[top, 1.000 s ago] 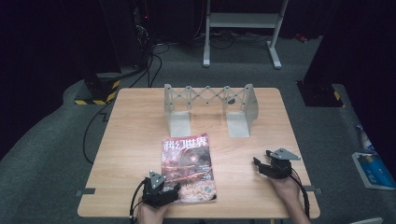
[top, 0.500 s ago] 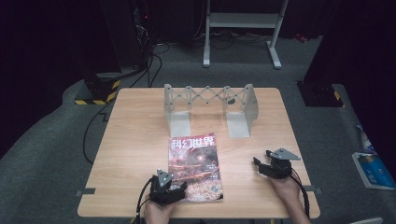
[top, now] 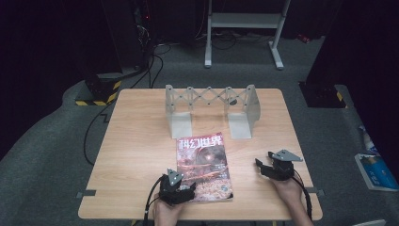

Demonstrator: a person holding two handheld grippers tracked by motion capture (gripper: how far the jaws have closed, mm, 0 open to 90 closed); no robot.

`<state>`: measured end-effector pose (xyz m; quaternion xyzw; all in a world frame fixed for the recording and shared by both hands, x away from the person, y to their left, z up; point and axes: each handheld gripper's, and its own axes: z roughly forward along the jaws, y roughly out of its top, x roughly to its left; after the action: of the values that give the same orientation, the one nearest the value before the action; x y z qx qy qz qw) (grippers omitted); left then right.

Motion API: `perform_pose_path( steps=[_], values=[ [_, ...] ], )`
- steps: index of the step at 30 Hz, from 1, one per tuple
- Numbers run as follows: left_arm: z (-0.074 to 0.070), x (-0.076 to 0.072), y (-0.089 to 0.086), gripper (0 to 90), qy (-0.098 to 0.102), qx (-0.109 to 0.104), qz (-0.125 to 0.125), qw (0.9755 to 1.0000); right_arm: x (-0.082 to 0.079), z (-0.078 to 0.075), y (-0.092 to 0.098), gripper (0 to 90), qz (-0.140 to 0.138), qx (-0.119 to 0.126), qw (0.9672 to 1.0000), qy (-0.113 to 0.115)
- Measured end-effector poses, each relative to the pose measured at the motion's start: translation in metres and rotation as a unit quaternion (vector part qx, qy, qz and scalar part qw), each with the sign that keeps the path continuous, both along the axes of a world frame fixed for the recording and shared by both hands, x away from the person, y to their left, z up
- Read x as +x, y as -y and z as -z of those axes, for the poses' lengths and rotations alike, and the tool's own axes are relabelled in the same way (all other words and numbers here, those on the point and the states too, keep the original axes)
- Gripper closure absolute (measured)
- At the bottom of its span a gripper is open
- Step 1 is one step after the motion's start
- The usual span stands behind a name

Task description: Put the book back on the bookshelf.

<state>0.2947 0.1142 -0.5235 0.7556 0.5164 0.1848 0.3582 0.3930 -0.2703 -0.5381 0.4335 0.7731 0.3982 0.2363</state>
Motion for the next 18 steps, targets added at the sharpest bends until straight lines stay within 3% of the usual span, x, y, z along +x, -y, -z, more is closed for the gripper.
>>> perform_pose_path(
  steps=[18],
  values=[
    [0.000,0.008,0.012,23.6,0.004,0.002,0.040,0.9992,0.000,0.000,0.000,33.0,0.000,0.000,1.0000,0.000]
  ],
)
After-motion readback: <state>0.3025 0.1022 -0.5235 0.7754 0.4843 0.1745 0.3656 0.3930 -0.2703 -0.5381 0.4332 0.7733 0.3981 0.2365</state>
